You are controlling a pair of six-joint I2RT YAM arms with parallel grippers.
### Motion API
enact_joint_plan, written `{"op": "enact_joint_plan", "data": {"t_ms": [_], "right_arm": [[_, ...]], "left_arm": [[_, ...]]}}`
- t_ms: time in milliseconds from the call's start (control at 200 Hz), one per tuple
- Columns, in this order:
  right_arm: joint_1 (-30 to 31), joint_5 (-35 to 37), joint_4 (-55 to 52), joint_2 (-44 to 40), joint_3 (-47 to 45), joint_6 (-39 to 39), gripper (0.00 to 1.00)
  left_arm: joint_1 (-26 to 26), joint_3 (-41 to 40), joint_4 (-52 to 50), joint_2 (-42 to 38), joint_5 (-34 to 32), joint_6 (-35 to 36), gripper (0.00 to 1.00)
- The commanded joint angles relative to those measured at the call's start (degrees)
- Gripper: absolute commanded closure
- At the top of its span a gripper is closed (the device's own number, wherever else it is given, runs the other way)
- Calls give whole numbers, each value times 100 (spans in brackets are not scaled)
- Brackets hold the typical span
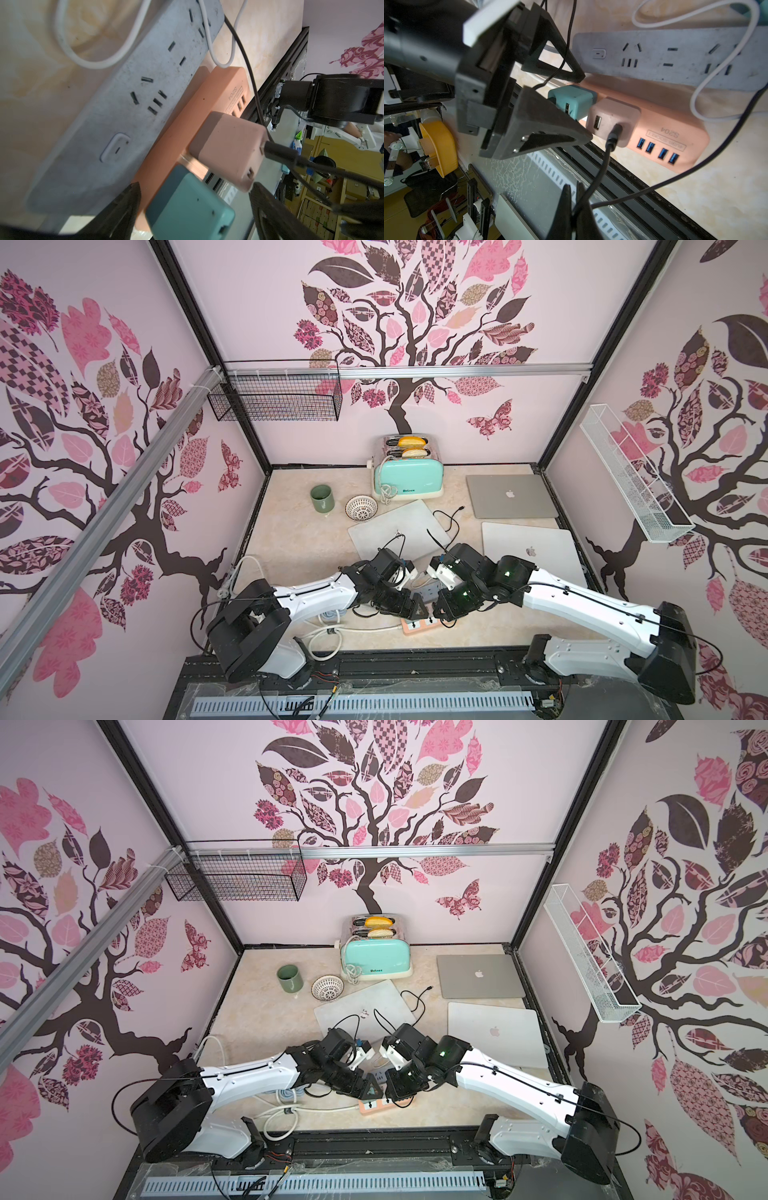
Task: Unplug the laptop charger
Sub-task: Remove the charging cable from the plug.
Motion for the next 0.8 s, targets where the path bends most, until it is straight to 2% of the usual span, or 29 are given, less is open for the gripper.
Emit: {"op": "enact_joint_plan", "data": {"t_ms": [0, 485, 795], "right_arm": [[3, 20, 39, -165, 21, -92, 100], [10, 37, 528, 50, -71, 63, 100], [11, 19, 686, -36, -117, 275, 100]], "left_arm": [[96, 156, -88, -155, -52, -51, 14], [46, 355, -135, 336, -136, -67, 14], [-95, 532, -714, 473, -772, -13, 14]]}}
